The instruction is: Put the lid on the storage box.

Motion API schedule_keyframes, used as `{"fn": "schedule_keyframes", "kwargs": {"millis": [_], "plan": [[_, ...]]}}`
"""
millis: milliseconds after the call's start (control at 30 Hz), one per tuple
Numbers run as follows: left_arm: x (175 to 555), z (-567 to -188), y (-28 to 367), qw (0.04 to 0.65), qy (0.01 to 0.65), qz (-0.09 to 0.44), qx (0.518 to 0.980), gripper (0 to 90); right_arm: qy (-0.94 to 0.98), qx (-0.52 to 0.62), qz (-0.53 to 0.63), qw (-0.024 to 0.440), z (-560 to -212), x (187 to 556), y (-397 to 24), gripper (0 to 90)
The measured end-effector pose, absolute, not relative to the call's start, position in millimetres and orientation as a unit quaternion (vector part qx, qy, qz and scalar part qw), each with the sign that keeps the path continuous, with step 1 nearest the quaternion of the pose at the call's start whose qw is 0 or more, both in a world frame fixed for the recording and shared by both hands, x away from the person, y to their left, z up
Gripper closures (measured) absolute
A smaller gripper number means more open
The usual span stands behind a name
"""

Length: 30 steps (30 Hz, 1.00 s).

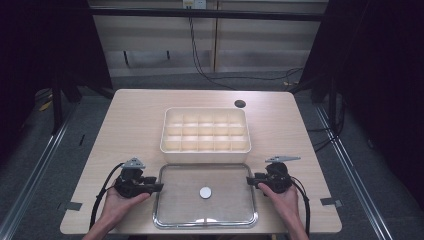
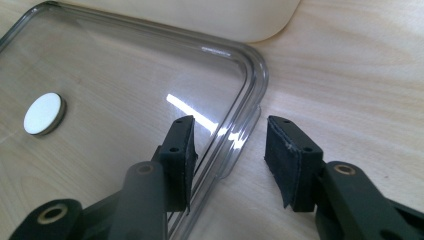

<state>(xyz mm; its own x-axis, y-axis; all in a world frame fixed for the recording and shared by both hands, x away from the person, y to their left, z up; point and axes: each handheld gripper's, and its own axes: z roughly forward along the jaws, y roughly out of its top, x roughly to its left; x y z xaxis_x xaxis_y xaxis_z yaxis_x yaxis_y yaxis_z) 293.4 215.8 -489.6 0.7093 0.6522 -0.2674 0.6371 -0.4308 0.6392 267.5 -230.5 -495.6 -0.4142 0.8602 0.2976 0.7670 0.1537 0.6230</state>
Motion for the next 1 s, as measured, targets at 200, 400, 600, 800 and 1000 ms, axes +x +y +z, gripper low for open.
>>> {"fn": "schedule_keyframes", "kwargs": {"millis": [200, 400, 600, 800, 1000], "plan": [[292, -493, 212, 0.368, 0.377, 0.010, 0.850, 56.0, 0.757, 0.536, 0.368, 0.070, -496, 266, -228, 57.5], [292, -493, 212, 0.364, 0.374, 0.017, 0.853, 62.9, 0.745, 0.545, 0.380, 0.061, -498, 265, -227, 58.5], [291, -493, 211, 0.364, 0.374, 0.022, 0.853, 64.4, 0.707, 0.576, 0.409, 0.028, -502, 265, -235, 61.2], [290, -493, 211, 0.362, 0.379, 0.025, 0.851, 65.0, 0.672, 0.597, 0.437, -0.016, -508, 263, -244, 64.5], [290, -493, 213, 0.363, 0.381, 0.022, 0.850, 65.4, 0.635, 0.611, 0.470, -0.051, -512, 261, -252, 65.6]]}}
